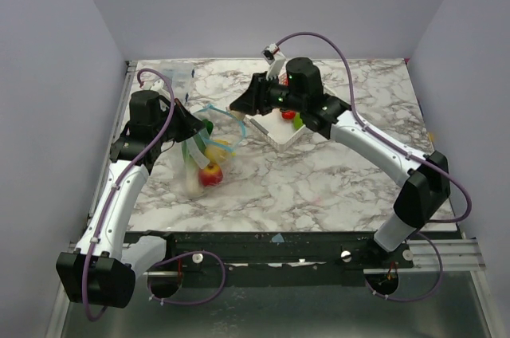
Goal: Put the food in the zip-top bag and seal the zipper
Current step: Pick up the fake vegetable from the bin, then place the fake vegetable in the zipper food storage bag.
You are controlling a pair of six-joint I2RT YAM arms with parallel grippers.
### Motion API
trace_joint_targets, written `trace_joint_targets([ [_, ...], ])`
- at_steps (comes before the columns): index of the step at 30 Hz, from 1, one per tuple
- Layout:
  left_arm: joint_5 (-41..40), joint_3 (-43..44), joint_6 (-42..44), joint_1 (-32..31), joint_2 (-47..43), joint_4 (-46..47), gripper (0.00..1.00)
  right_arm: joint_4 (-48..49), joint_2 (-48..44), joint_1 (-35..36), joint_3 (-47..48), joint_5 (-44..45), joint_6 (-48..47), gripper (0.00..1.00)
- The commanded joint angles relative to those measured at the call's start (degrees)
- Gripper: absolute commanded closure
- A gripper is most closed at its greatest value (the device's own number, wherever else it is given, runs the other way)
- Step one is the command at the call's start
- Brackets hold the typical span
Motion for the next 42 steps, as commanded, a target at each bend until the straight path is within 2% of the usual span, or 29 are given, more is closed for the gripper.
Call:
trace_joint_targets([
  [1, 1.7, -0.5, -0.2, 0.5, -0.5, 1.9, 1.0, 2.4, 2.5, 1.8, 2.3, -2.8, 3.9, 0.79],
  [6, 1.2, -0.5, 0.0, 0.4, -0.9, 1.9, 1.0, 4.1, 8.6, 3.7, 5.2, -2.2, 5.7, 0.76],
  [9, 1.1, -0.5, 0.1, 0.4, -1.0, 1.8, 1.0, 0.6, 13.7, 4.9, 10.0, -2.6, 5.2, 0.66],
  [11, 1.1, -0.5, 0.1, 0.4, -1.0, 1.8, 1.0, -0.2, 15.0, 5.9, 11.0, -2.0, 4.6, 0.48],
  [13, 1.0, -0.5, 0.2, 0.4, -1.0, 1.8, 1.0, -0.8, 15.7, 6.4, 11.7, -1.7, 4.2, 0.36],
  [19, 1.3, -0.3, 0.2, 0.4, -0.9, 1.7, 1.0, -4.9, 15.0, 6.4, 13.5, 3.3, 1.0, 0.23],
  [27, 1.5, -0.3, 0.2, 0.7, -0.5, 1.6, 1.0, -7.2, 9.1, 5.3, 10.2, 14.0, -2.9, 0.24],
  [33, 1.9, -0.3, -0.1, 0.8, -0.2, 1.7, 1.0, -6.7, 4.1, 4.1, 4.9, 25.4, -4.7, 0.25],
  [42, 1.8, -0.3, 0.0, 0.8, -0.2, 1.7, 1.0, -6.7, 1.3, 0.0, -0.2, 39.4, -2.3, 0.25],
])
